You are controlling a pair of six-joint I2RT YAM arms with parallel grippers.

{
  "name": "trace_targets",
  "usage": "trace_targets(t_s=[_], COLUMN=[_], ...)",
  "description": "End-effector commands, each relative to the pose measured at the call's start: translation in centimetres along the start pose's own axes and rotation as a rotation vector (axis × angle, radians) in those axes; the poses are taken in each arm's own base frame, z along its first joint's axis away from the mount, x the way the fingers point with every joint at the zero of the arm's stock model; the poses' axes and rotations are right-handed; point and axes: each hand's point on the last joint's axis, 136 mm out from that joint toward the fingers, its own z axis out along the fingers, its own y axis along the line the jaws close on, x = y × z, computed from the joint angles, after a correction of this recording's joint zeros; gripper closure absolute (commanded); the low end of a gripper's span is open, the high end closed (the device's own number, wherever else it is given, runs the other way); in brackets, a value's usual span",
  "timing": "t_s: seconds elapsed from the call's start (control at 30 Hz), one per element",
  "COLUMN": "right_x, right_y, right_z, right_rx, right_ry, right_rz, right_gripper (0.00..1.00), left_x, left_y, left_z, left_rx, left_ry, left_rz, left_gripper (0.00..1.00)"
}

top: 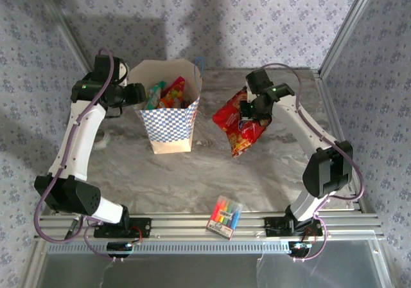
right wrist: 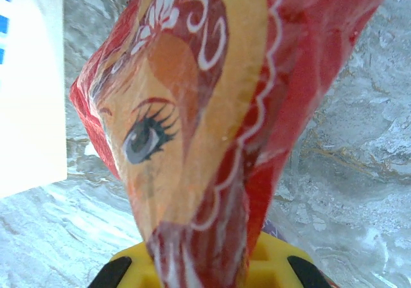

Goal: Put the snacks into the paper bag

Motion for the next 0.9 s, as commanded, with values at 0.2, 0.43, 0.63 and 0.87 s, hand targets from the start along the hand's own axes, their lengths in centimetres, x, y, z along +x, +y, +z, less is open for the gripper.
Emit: trace_targets(t_s=[0.2,0.43,0.63,0.87], right_x=[-3.8,-4.9,-5.7,-6.1], right_y=[2.8,4.0,5.0,6.2], right_z=[-9.0,-13.4,-17.7,-22.4], right_rx=[-0.029,-0.034,-0.03,-0.022], right_ry=[-0.258,-0.381,-0.492,-0.612], right_rz=[-0.077,-0.118,-0.155,-0.198], right_gripper=[1.0,1.0,1.0,1.0], left_x=[-2.2,-2.5,-2.5,-2.5], left_y=[-0.8,0.6,1.8,2.7], left_z=[-2.7,-3.2,-3.5,-3.0], left_rx=[0.025,-0.004,-0.027,-0.03], left_ry=[-0.095,-0.1,-0.095,-0.09], left_rz=[0.043,0.021,0.024,0.001], left_gripper=[0.36,0.36,0.35,0.35])
